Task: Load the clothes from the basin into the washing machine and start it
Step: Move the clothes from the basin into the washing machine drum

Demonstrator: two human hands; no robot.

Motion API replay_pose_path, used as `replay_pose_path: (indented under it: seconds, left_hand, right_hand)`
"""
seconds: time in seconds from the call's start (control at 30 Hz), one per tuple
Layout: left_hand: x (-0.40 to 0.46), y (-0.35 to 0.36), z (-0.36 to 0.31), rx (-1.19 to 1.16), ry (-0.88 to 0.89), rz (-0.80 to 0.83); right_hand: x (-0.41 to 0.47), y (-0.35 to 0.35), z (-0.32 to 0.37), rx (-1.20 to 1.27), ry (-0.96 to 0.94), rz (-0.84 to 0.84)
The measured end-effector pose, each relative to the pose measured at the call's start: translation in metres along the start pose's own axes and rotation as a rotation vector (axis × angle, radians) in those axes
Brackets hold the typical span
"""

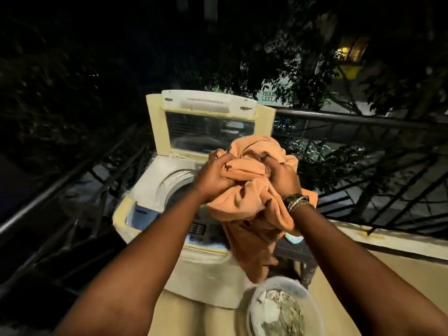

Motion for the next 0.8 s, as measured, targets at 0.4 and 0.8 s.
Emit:
replay_pose_path:
  seconds: [0.4,0.8]
  left_hand:
    - [0.100,-0.141,0.028,0.027,0.070,-0.179]
    - [0.076,-0.065,0.197,0.385,-0.511,-0.025]
  right_hand:
    - [0.152,0.072,0.051,0.131,0.024,-0.218]
    - [0.117,0.228,-0.006,0.002,-0.030,0.282]
Point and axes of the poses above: each hand's wrist, its own x-axis towards the middle knuckle, its own y-axis out of the palm, z = x × y, the point moved 2 cm from there along x, towards the middle knuckle, and after that the axes turned 11 degrees about -y, right-handed, at the moved point
